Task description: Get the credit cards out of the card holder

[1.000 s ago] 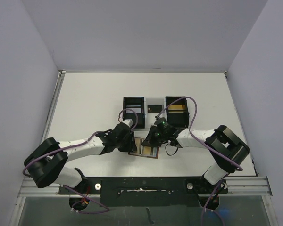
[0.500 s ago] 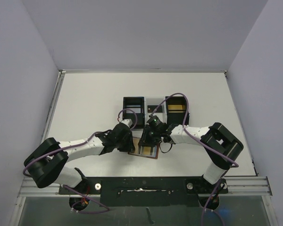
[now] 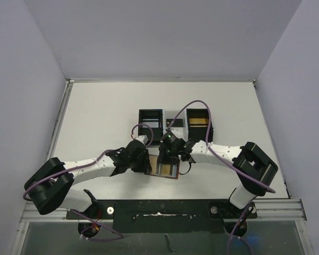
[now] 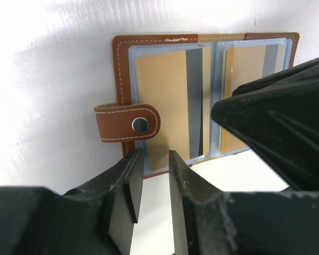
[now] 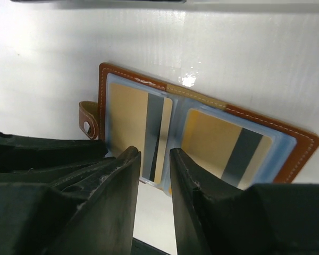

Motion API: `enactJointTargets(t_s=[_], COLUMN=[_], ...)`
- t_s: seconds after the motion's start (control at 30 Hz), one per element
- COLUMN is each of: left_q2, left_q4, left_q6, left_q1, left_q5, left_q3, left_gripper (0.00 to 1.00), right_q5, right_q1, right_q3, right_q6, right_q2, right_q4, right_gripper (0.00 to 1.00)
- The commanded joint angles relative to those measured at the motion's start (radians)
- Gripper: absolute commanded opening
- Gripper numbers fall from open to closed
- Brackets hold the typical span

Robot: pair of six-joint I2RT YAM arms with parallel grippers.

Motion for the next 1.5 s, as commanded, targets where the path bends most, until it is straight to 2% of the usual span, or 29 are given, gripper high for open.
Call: enactJointTargets(t_s=[0.0,0.3,0.5,0.63,0.77,0.87,0.9,1.0,1.47], left_q2=[-0.045,-0.014,0.019,0.009,0.004,0.006,0.008,0.006,-0.008], left_q4=[-0.006,0.037,0.043,0.046,0.054,0.061,0.062,0.06,0.015], left_q6=[0.005,0.014,0.019,0.012,-0.002,-0.004,-0.005,-0.016,-0.035], left_q1=[-0.002,-0.001,-0.003,-0.003,-0.003,-0.003,-0.003,-0.003,-0.001], left_q5=[-0.014,-0.005,-0.013,-0.005,0.013,0.029,0.032,0.03,-0.01], left_q3=[-0.005,-0.044,-0.06,-0.069,-0.073,-0.067,-0.064,-0.059,-0.049], left_gripper=[0.25,0.27,0.25,0.17,0.11,0.07,0.06,0.03,0.0], right_q5=[0.106,-0.022,-0.033,-0.062,-0.148,-0.206,-0.213,-0.197,-0.228], right_q1=[0.006,0.009,0.009,0.007,-0.007,-0.012,-0.012,-0.014,-0.078], right_q3=[0.063,0.077,0.087,0.064,0.007,-0.021,-0.024,-0.029,-0.086], right_q6=[0.022,0.013,0.016,0.009,0.005,0.009,0.008,0.007,-0.051], right_q2=[-0.015,0.115,0.144,0.111,0.066,0.046,0.039,0.014,-0.062], right_q4=[-0.115,-0.01,-0.016,0.045,0.2,0.283,0.292,0.285,0.196], right_gripper=[0.32,0.33,0.33,0.27,0.2,0.13,0.08,0.0,0.0])
